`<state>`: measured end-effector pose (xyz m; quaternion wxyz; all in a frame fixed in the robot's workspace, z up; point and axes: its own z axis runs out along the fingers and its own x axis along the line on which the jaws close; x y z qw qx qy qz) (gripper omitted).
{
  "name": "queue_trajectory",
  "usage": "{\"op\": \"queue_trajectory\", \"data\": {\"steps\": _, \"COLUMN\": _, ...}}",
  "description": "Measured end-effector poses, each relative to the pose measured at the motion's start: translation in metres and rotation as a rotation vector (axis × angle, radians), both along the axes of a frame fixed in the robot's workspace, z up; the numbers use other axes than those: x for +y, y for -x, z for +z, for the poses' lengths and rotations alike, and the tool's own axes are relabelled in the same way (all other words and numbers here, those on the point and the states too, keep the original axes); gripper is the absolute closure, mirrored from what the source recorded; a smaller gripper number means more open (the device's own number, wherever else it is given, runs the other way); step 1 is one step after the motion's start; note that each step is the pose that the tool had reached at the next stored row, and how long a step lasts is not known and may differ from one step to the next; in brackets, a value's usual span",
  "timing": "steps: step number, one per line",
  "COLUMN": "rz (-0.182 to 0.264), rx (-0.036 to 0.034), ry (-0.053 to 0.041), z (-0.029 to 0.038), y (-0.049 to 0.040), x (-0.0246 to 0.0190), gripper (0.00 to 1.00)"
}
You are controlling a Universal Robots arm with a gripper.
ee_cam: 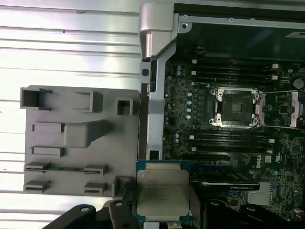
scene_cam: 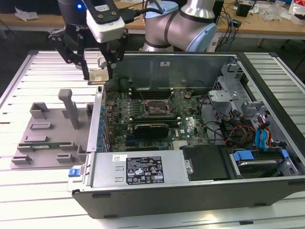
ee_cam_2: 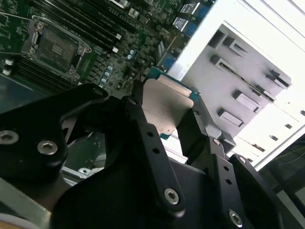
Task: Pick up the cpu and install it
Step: 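Pick up the cpu and move it towards the insertion slot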
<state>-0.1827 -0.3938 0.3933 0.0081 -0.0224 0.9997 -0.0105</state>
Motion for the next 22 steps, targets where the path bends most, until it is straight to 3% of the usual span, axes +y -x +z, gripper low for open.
{"op": "queue_trajectory", "data": {"steps": 2, "rz": 0.000, "rx": 0.0005, "ry": 0.0005, "z": 0.0000, "y": -0.0056, "x": 0.0000, "gripper": 0.47}}
{"op": "queue_trajectory", "data": {"steps": 11, "rz": 0.000, "rx": 0.0049, "ry": 0.0051, "z": -0.0003, "y": -0.0465, "x": 0.0000, "gripper": 0.47}}
{"op": "queue_trajectory", "data": {"steps": 15, "rz": 0.000, "rx": 0.0062, "ry": 0.0065, "z": -0.0005, "y": -0.0571, "x": 0.0000, "gripper": 0.47}}
{"op": "queue_trajectory", "data": {"steps": 22, "rz": 0.000, "rx": 0.0095, "ry": 0.0092, "z": -0.0012, "y": -0.0833, "x": 0.0000, "gripper": 0.47}}
